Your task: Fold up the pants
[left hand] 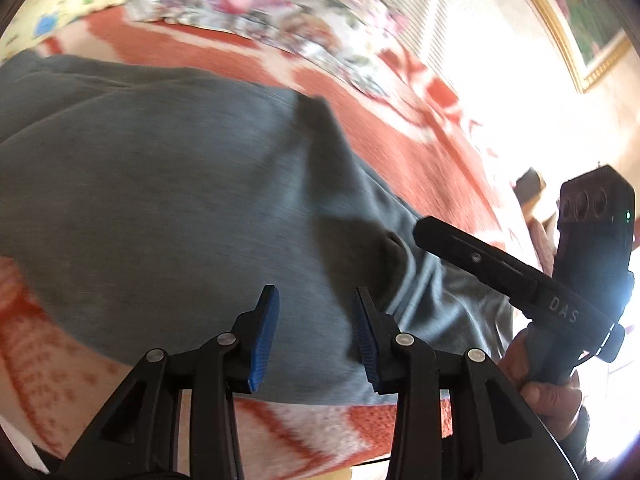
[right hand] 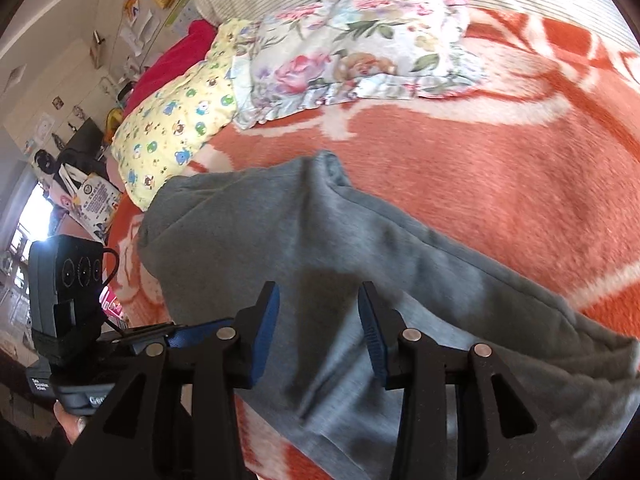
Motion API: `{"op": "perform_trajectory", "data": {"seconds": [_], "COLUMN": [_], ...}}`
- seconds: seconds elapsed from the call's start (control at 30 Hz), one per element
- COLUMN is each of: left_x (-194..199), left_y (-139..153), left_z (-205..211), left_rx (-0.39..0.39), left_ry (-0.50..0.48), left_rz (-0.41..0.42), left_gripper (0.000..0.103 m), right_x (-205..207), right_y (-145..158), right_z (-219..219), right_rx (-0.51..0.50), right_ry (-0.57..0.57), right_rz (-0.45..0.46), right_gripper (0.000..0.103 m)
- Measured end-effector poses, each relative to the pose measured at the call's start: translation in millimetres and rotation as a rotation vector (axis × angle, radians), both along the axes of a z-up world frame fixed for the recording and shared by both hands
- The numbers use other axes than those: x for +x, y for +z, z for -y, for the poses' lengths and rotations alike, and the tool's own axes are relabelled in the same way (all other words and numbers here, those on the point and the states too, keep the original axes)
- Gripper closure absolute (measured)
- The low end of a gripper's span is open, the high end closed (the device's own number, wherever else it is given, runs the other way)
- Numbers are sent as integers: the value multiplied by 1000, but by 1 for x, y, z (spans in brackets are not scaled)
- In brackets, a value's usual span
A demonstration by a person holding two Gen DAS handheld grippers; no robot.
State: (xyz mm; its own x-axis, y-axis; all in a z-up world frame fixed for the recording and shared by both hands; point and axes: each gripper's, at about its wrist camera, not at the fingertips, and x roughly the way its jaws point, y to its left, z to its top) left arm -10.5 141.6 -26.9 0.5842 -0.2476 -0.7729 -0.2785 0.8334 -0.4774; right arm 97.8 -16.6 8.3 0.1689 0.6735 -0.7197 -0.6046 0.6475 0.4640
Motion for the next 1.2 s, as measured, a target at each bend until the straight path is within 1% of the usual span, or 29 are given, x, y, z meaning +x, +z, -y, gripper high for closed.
{"op": "perform_trajectory", "data": {"seconds": [0.07, 0.1, 0.17, 0.33, 0.5, 0.63, 0.7, 0.77, 0.83, 1.0, 1.03, 1.07, 1.13, 1.2], "left_x": [-7, -8, -16, -32, -50, -65, -73, -82, -90, -112, -115, -118, -123, -125], "left_y": [2, 3, 5, 8, 6, 7, 7, 7, 6, -1, -2, -4, -6, -9], "left_z": [-16, -21, -36, -63, -89, -107, -115, -126, -138, -173, -178, -185, -196, -206], "left_rx": [-6, -7, -11, -8, -61, -71, -79, -84, -92, -142, -154, -166, -186, -205], "left_ry": [43, 56, 98, 180, 254, 310, 342, 388, 430, 527, 544, 560, 595, 610], "left_rz": [7, 10, 21, 33, 41, 56, 61, 71, 76, 85, 89, 92, 101, 107], "left_gripper": [62, 59, 56, 56, 56, 56, 53, 50, 50, 50, 49, 44, 40, 39], "right_x": [-1, -1, -2, -4, -1, 1, 2, 4, 4, 6, 7, 7, 8, 8], "right_y": [2, 3, 6, 9, 7, 6, 6, 6, 7, 11, 12, 12, 14, 16], "right_z": [-12, -19, -34, -64, -91, -110, -118, -129, -138, -165, -171, -176, -189, -204], "right_rx": [-1, -2, -6, -16, -22, -30, -32, -35, -39, -47, -49, -51, -52, -58], "right_ry": [22, 36, 66, 123, 161, 191, 203, 217, 232, 274, 283, 290, 311, 341], "right_rz": [2, 5, 14, 27, 16, 15, 12, 13, 18, 39, 41, 43, 51, 61], "right_gripper": [51, 48, 47, 46, 43, 43, 43, 42, 42, 40, 40, 40, 39, 39]}}
